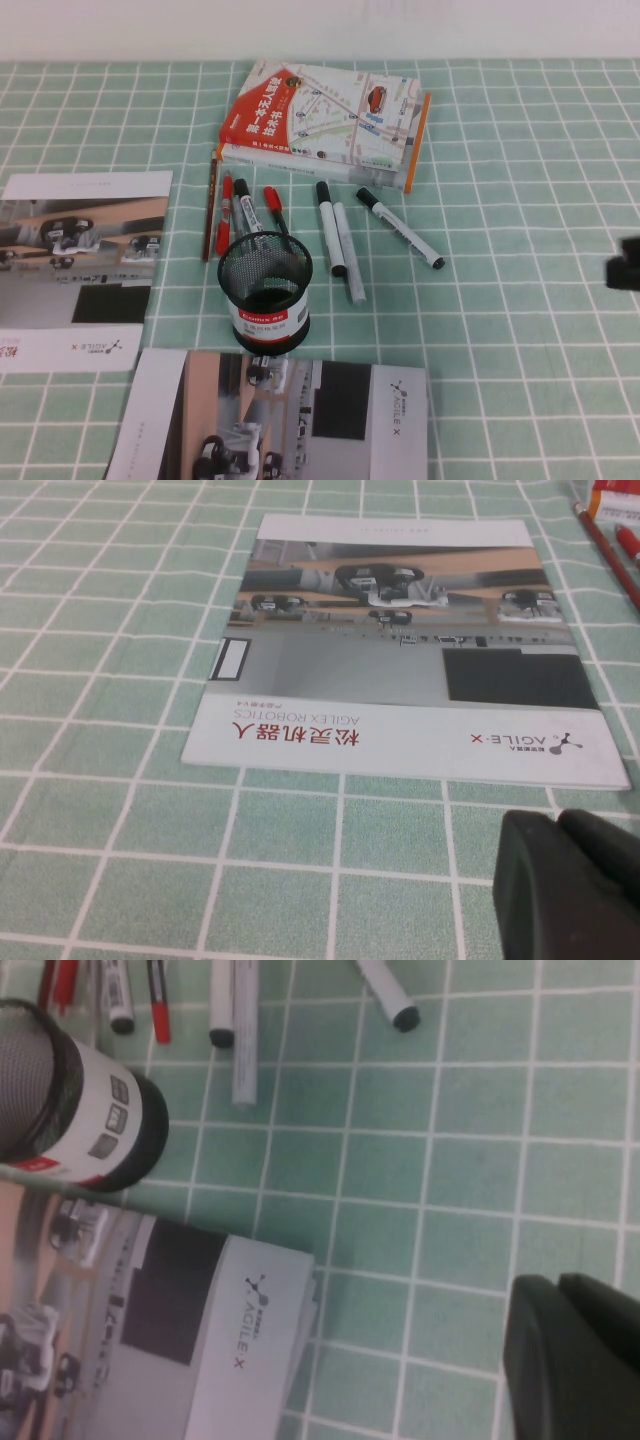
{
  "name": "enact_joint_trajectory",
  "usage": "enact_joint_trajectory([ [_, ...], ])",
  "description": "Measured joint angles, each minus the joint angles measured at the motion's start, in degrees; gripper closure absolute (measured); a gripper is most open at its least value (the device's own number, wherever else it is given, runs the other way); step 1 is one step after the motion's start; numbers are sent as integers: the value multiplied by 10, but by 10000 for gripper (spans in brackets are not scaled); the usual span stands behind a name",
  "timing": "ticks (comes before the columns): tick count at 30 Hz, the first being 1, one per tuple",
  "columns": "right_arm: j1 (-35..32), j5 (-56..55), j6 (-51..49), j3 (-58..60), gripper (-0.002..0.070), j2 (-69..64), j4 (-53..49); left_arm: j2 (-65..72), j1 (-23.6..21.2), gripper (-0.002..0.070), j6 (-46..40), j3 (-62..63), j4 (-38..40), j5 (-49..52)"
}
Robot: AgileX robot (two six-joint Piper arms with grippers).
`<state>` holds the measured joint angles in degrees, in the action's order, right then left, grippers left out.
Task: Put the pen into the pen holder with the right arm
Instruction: Pick up the pen on the table
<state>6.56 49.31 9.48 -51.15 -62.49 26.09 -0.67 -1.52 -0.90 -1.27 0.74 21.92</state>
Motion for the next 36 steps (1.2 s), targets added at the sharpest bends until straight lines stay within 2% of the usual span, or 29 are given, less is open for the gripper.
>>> enact_joint_trajectory([
  [7, 97, 34, -57, -143, 696, -169, -92, 0, 0, 679, 0, 0, 0, 0],
  [13, 158, 83, -67, -278, 696, -303, -139, 0, 0, 679, 0, 0, 0, 0],
  [24, 180, 183, -56, -517, 675, -516, -168, 0, 0, 679, 0, 0, 0, 0],
  [27, 183, 195, -32, -573, 620, -562, -170, 0, 0, 679, 0, 0, 0, 0],
  [33, 191, 204, -10, -662, 440, -636, -195, 0, 0, 679, 0, 0, 0, 0],
  [36, 191, 206, 9, -693, 397, -666, -203, 0, 0, 679, 0, 0, 0, 0],
])
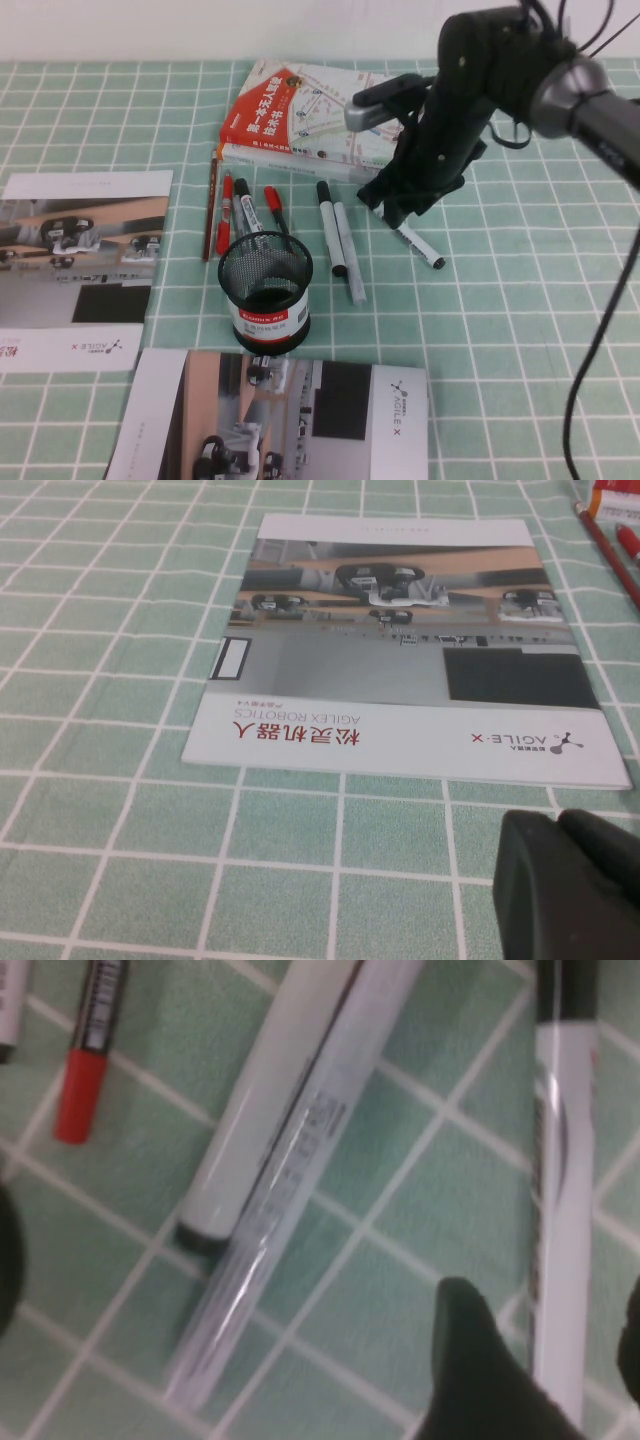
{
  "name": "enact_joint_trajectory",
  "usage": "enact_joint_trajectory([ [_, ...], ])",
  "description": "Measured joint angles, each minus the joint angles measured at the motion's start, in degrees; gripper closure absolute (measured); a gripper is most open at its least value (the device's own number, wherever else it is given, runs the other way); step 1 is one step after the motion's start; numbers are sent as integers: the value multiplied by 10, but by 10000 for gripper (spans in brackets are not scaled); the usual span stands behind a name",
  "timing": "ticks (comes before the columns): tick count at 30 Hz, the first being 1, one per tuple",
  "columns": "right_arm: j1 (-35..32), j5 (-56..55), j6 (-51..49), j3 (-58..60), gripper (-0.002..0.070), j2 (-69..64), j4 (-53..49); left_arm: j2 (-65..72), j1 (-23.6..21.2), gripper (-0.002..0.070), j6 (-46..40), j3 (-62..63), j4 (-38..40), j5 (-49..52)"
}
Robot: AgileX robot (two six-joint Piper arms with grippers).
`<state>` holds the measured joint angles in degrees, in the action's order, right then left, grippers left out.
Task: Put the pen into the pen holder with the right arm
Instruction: Pick up the pen on the table
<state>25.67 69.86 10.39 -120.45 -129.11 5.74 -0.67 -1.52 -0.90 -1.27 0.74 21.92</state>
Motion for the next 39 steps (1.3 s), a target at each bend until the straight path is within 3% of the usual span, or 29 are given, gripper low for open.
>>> enact_joint_trajectory([
  [11, 1, 1, 43, -75, 379, -82, -4, 0, 0, 679, 0, 0, 0, 0],
  [23, 1, -3, 60, -80, 382, -105, -9, 0, 0, 679, 0, 0, 0, 0],
  [26, 1, -3, 68, -80, 414, -105, -9, 0, 0, 679, 0, 0, 0, 0],
  [31, 1, -1, 68, -83, 565, -106, -13, 0, 0, 679, 0, 0, 0, 0],
  [39, 1, 5, 28, -81, 561, -92, -33, 0, 0, 679, 0, 0, 0, 0],
])
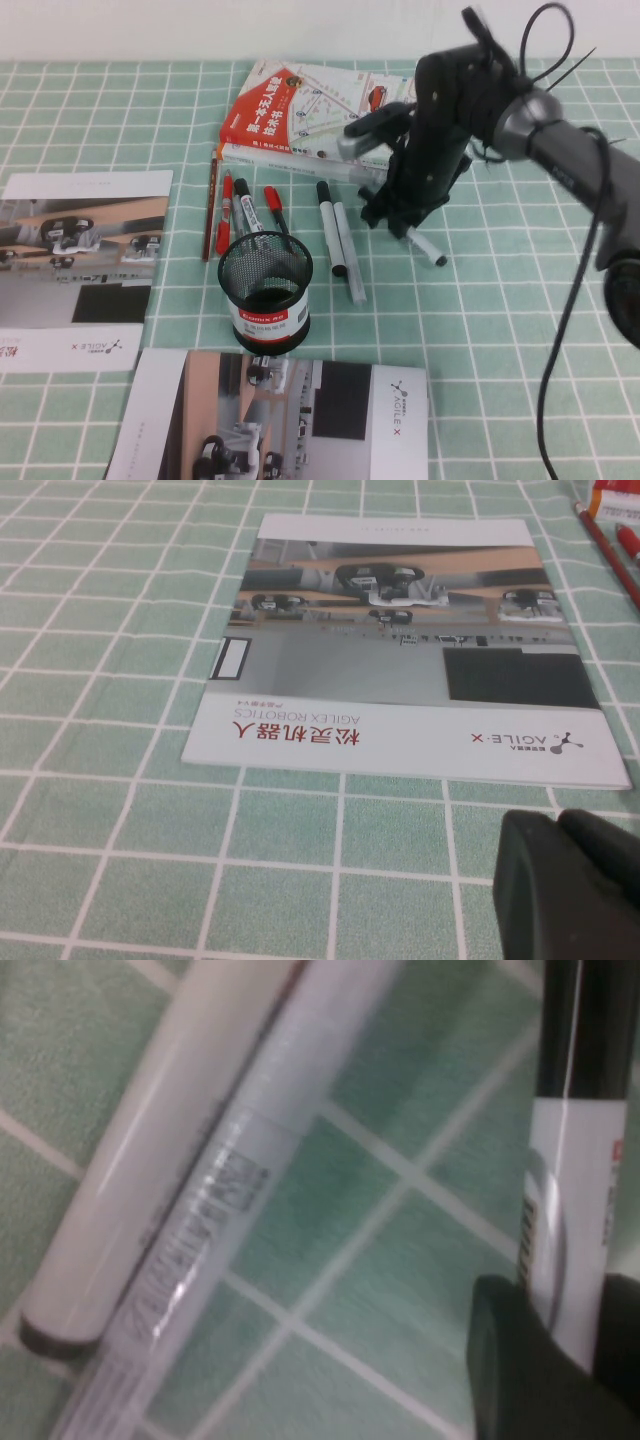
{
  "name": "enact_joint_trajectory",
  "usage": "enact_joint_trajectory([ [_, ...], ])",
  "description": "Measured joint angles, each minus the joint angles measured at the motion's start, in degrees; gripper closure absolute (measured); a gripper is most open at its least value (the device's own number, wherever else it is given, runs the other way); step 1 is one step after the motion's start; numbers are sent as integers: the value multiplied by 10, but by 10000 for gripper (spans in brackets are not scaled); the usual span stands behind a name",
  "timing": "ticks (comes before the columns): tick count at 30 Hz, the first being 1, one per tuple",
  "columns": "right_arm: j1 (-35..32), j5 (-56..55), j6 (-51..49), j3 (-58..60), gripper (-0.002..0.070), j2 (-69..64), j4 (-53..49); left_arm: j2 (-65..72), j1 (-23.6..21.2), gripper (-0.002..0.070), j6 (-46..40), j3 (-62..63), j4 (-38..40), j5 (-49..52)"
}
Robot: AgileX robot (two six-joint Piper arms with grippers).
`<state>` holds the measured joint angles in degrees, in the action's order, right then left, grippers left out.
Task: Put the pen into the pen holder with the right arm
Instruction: Pick up the pen on the table, then place the pen onto the pen holder
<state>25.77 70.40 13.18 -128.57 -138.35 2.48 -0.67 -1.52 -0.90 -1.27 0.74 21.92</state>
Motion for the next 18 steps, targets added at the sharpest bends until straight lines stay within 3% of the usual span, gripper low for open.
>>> enact_joint_trajectory([
  [4, 0, -2, -19, 25, 561, 62, -10, 0, 0, 679, 0, 0, 0, 0],
  [7, 2, -74, -25, 103, 561, 150, -9, 0, 0, 679, 0, 0, 0, 0],
  [18, 62, -647, 38, 611, 561, 468, 146, 0, 0, 679, 0, 0, 0, 0],
])
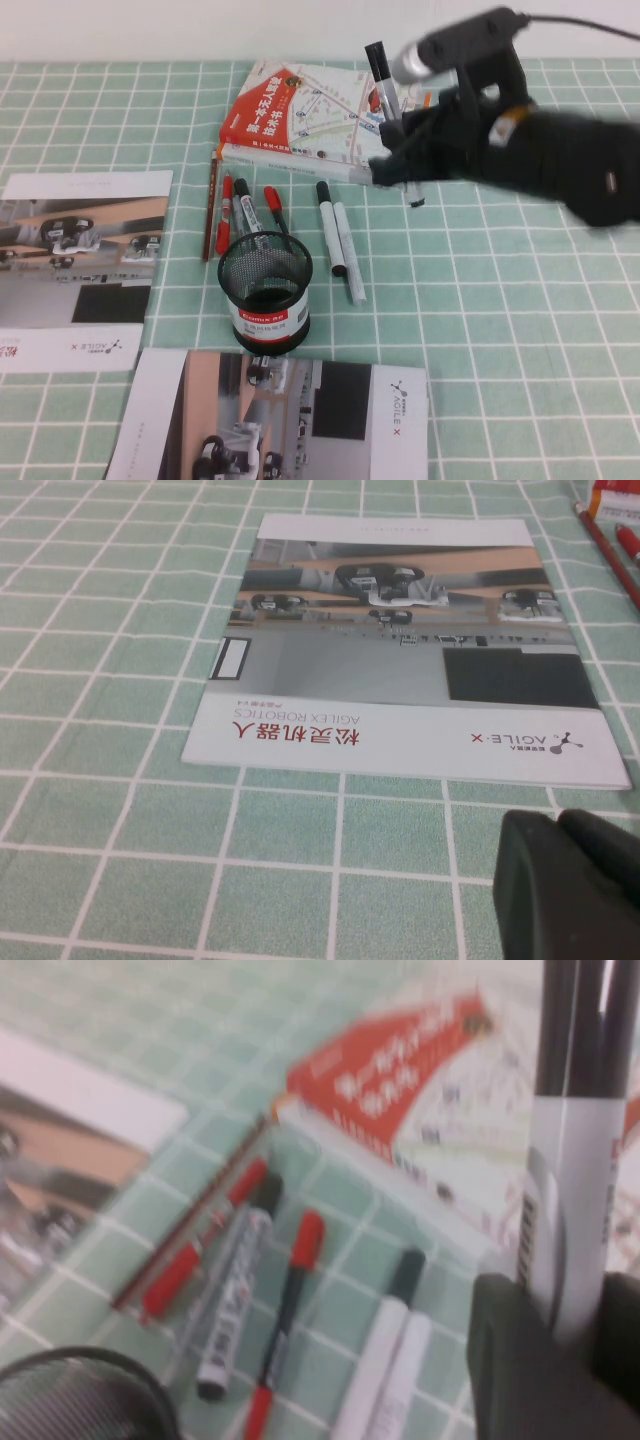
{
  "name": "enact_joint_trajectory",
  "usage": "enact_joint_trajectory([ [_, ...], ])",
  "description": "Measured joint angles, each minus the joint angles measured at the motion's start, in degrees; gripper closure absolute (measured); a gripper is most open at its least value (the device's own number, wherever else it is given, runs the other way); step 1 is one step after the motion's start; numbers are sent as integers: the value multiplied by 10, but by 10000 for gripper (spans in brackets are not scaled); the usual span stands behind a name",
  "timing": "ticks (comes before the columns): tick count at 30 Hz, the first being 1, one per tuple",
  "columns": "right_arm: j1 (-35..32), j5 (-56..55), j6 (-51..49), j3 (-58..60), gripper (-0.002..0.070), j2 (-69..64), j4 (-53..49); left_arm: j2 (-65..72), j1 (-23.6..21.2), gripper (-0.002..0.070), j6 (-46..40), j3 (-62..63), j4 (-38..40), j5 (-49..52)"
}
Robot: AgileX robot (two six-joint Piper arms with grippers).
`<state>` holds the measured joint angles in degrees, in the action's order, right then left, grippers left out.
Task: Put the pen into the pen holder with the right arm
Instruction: Place the pen onto the pen holder
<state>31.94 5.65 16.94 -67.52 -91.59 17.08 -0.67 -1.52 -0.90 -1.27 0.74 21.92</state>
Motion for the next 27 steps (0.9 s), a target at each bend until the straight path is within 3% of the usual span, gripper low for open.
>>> enact_joint_trajectory([
  [6, 76, -164, 4, 95, 561, 28, 10, 0, 0, 679, 0, 0, 0, 0],
  [9, 101, -225, -54, 115, 561, 27, -47, 0, 0, 679, 0, 0, 0, 0],
  [15, 107, -409, -224, 137, 561, -3, -203, 0, 0, 679, 0, 0, 0, 0],
  [21, 110, -577, -246, 157, 562, -65, -279, 0, 0, 679, 0, 0, 0, 0],
  [27, 111, -647, -275, 157, 562, -142, -306, 0, 0, 679, 0, 0, 0, 0],
])
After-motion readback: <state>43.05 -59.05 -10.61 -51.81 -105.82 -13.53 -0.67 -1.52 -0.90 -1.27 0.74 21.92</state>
